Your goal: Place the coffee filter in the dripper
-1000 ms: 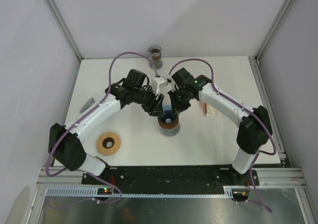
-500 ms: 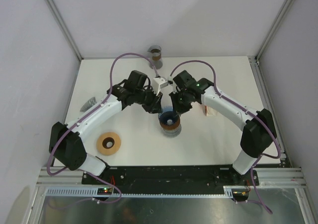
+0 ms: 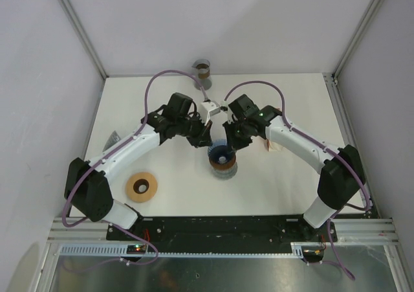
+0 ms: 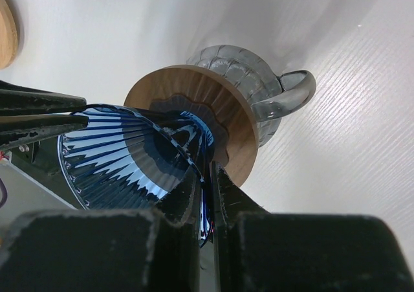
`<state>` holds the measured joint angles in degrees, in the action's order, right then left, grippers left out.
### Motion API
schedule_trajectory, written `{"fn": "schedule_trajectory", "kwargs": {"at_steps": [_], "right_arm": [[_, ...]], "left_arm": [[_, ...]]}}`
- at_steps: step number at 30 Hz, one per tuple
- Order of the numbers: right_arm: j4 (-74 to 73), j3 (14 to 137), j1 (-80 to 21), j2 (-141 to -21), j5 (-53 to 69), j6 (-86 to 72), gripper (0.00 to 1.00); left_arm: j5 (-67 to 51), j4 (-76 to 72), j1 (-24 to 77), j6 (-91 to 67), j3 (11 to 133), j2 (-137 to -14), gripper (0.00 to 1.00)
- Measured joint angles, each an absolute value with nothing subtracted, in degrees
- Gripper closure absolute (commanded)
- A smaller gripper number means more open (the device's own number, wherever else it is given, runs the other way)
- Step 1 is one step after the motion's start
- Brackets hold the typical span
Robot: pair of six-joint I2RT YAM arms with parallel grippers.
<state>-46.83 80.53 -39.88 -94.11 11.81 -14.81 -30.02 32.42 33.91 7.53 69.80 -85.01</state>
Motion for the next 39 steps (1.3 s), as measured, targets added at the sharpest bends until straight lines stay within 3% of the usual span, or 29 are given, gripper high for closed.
{"fn": "schedule_trajectory", "kwargs": {"at_steps": [9, 20, 33, 39], "right_arm": [[-44.8, 77.5, -39.0, -93.2, 12.3, -15.6, 1.00], [-43.6, 76.3, -39.0, -92.3, 12.0, -16.5, 1.00], [-42.0, 75.5, -39.3, -91.5, 11.8, -16.4, 0.80], [-41.1, 75.5, -39.7, -91.5, 11.4, -15.9, 0.64]], "left_arm": [[-31.7, 28.8, 34.1, 8.1, 67.7, -85.8, 0.96], [-30.4, 26.5, 34.9, 9.2, 66.1, -84.6, 0.94], [-28.5, 29.1, 35.7, 9.3, 67.8, -84.5, 0.86], [-28.8, 30.8, 36.8, 9.1, 68.9, -84.9, 0.81]]}}
